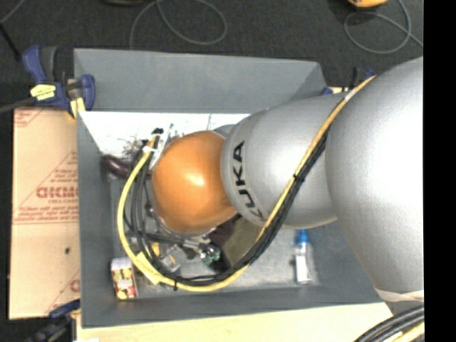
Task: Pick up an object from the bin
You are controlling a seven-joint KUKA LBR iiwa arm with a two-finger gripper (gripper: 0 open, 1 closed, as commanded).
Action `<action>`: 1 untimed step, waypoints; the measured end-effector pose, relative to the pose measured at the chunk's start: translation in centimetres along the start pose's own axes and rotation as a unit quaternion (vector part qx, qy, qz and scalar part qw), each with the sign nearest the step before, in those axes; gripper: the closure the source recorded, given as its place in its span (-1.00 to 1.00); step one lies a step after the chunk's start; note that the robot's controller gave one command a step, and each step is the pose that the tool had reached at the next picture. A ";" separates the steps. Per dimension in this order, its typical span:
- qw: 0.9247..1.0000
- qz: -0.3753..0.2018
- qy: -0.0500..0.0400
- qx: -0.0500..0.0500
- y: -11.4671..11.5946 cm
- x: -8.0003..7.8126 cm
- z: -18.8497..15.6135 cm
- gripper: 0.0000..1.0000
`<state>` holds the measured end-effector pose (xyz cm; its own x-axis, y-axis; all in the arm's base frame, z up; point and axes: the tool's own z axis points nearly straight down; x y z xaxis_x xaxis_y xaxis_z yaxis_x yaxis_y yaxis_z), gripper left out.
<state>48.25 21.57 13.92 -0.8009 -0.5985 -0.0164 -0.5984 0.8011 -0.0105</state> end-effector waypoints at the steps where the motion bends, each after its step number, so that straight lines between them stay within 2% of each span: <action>1: 1.000 0.001 0.000 0.000 -0.1 0.0 -1.3 1.00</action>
Offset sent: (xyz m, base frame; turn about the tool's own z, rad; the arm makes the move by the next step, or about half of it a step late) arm 0.0001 0.0000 0.0225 0.0000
